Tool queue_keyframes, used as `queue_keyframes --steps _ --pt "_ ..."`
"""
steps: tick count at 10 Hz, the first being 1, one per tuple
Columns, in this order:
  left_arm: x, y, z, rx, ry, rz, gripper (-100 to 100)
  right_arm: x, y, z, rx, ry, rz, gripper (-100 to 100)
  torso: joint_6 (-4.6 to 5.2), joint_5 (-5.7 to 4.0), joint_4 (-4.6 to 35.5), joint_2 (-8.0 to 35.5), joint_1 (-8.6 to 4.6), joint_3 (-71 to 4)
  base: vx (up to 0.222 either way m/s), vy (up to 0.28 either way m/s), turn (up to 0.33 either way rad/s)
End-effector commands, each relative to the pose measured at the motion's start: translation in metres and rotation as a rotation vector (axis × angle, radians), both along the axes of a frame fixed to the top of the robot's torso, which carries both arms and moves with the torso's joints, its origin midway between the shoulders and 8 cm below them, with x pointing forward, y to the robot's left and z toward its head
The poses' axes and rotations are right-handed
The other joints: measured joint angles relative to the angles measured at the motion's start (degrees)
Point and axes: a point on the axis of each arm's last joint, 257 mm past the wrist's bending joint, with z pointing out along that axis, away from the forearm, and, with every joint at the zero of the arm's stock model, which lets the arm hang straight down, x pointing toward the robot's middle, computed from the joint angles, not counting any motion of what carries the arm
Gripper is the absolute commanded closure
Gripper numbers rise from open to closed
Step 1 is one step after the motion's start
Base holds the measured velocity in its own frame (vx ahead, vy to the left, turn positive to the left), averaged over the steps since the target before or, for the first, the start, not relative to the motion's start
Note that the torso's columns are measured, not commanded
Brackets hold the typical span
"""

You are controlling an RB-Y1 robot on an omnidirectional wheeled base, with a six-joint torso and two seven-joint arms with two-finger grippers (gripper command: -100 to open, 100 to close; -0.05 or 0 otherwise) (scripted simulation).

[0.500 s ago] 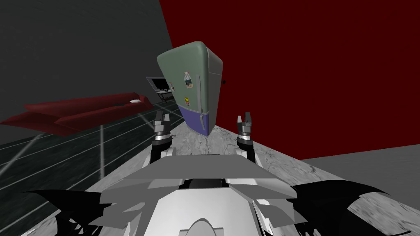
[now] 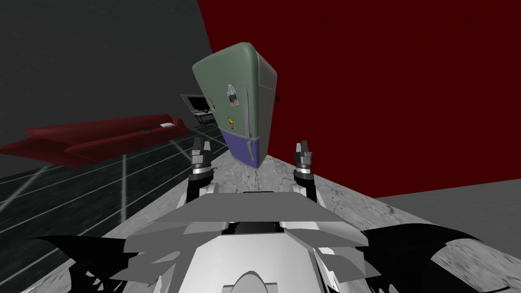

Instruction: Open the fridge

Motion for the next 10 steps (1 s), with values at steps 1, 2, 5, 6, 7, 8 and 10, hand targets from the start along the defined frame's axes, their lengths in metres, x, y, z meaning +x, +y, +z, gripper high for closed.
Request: queue_keyframes --steps 1,2,5,6,7,8,10 --pt "0.0 0.0 0.0 0.0 0.0 0.0 0 0.0 0.0 0.0 0.0 0.0 0.0 0 0.0 0.0 4.2 4.2 0.0 -8.4 0.0 0.0 0.0" --pt "0.0 0.0 0.0 0.0 0.0 0.0 0 0.0 0.0 0.0 0.0 0.0 0.0 0 0.0 0.0 8.5 8.5 0.0 -16.9 0.0 0.0 0.0" --pt "0.002 -0.003 -0.002 0.028 0.011 -0.01 -100 0.0 0.0 0.0 0.0 0.0 0.0 0 0.0 0.0 21.1 21.2 0.0 -42.3 0.008 -0.003 -0.002" --pt "0.004 -0.004 -0.003 0.048 0.02 -0.016 -100 0.0 0.0 0.0 0.0 0.0 0.0 0 0.0 0.0 23.0 23.0 -0.02 -46.2 0.039 -0.02 -0.008" --pt "0.006 -0.006 -0.006 0.068 0.03 -0.021 -100 0.0 0.0 0.0 0.0 0.001 0.0 0 0.0 -0.01 23.6 23.5 -0.03 -47.4 0.048 -0.031 -0.009" --pt "0.008 -0.007 -0.008 0.088 0.041 -0.024 -100 0.0 0.0 0.0 0.0 0.001 0.0 0 0.0 -0.01 23.7 23.7 -0.05 -47.7 0.068 -0.03 -0.01" --pt "0.016 -0.008 -0.018 0.135 0.076 -0.025 -100 0.0 0.0 0.0 0.0 0.001 0.0 0 0.0 0.0 23.8 23.8 -0.02 -47.7 0.097 -0.051 -0.022"
